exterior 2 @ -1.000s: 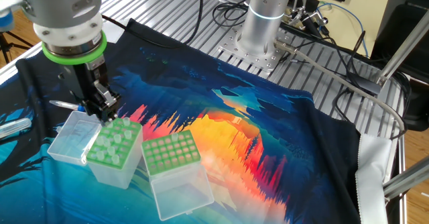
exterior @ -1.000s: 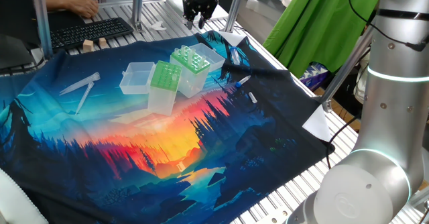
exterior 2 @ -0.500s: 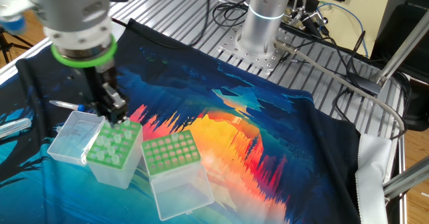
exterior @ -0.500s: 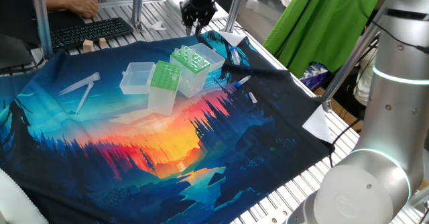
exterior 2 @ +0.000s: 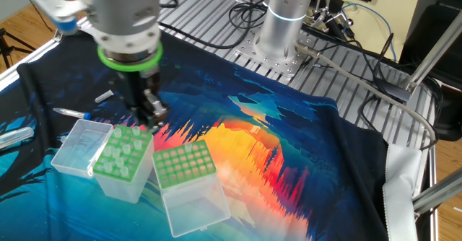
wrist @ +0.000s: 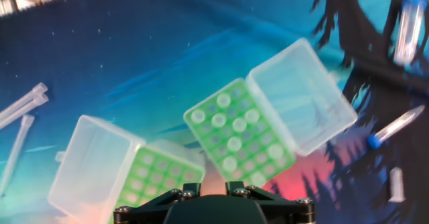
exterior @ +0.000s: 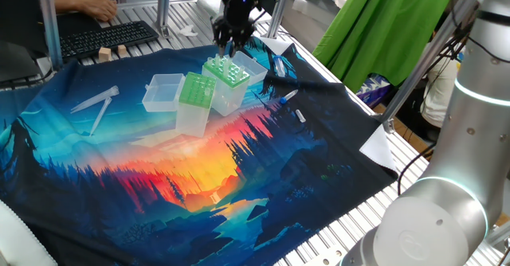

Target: Transfer all large pipette tips from one holder to another

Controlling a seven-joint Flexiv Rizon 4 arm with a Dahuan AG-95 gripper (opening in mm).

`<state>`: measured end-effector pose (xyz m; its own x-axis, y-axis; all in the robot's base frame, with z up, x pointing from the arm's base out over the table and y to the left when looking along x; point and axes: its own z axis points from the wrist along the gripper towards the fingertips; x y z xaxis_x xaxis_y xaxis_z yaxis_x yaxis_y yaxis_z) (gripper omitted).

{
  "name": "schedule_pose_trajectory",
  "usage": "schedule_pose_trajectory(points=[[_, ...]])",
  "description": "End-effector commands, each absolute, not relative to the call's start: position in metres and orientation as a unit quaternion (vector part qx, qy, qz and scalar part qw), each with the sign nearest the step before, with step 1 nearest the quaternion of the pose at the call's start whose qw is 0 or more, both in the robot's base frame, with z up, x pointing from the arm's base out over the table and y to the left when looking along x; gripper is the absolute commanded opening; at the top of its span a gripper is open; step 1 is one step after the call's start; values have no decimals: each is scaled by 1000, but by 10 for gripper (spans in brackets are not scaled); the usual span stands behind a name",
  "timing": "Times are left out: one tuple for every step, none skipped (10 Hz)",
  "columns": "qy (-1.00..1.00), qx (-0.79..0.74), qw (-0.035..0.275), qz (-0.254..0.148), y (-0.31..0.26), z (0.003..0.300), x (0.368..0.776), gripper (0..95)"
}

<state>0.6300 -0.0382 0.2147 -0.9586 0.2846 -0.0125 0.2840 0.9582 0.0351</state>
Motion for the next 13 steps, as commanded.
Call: schedule_pose_trajectory(points=[[987,156,9,19,-29,207,618,190],[987,161,9,20,-25,203,613,190],[985,169,9,20,-21,200,609,190],[984,176,9,21,-17,197,606,190],[983,184,8,23,-14,194,604,190],[981,191,8,25,-10,192,604,190],[980,198,8,25,-3,190,603,190],[979,203,8,24,1,188,602,190],[978,206,8,24,5,185,600,190],[978,205,8,24,7,182,597,190],[978,207,10,25,8,177,594,190],[978,207,10,25,9,176,593,190],[977,212,10,26,10,171,591,190]])
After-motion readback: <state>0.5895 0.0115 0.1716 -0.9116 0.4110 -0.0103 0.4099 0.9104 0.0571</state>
